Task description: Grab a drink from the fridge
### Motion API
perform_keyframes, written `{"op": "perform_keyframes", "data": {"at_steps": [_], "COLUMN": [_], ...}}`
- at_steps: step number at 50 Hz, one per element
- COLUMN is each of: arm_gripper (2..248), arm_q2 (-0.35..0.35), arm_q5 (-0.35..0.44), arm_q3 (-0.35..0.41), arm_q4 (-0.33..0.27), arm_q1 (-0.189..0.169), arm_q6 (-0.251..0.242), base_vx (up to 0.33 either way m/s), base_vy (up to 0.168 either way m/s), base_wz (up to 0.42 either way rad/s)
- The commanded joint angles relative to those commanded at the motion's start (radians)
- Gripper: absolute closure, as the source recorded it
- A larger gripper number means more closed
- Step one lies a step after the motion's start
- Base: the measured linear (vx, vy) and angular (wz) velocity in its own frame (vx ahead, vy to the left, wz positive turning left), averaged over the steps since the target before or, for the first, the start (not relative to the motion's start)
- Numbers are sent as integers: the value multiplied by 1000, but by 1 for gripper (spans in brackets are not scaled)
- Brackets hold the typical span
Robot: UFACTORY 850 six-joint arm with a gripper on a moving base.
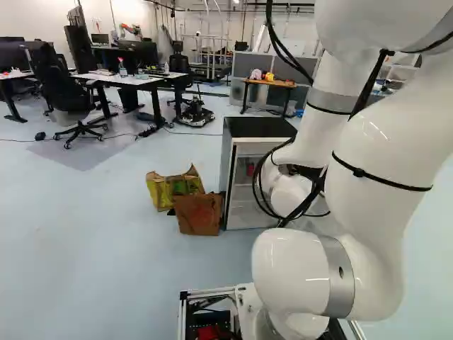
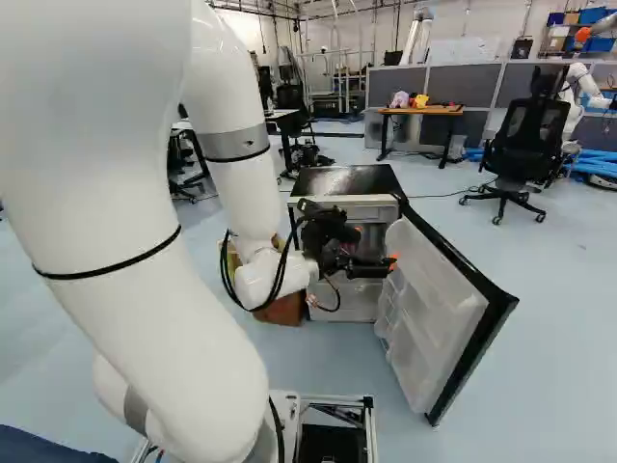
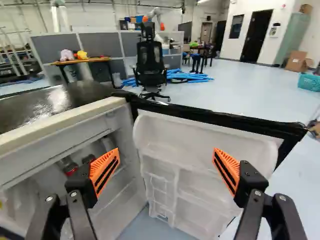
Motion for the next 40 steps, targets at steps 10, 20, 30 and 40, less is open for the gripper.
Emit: {"op": "perform_keyframes", "data": {"at_steps": [10, 20, 30, 40], "arm_gripper": [3, 3, 3, 3], "arm_q2": [-26, -65, -106, -156], "arm_q5": [0, 0, 0, 0], "arm_q3": [7, -2, -15, -40], "arm_q4": [-105, -210, -315, -420], "arm_q1": [10, 10, 11, 12], "arm_q6": [0, 0, 0, 0], "base_vx": [0, 0, 0, 0], "base_vy": [0, 0, 0, 0], "base_wz": [0, 0, 0, 0]}}
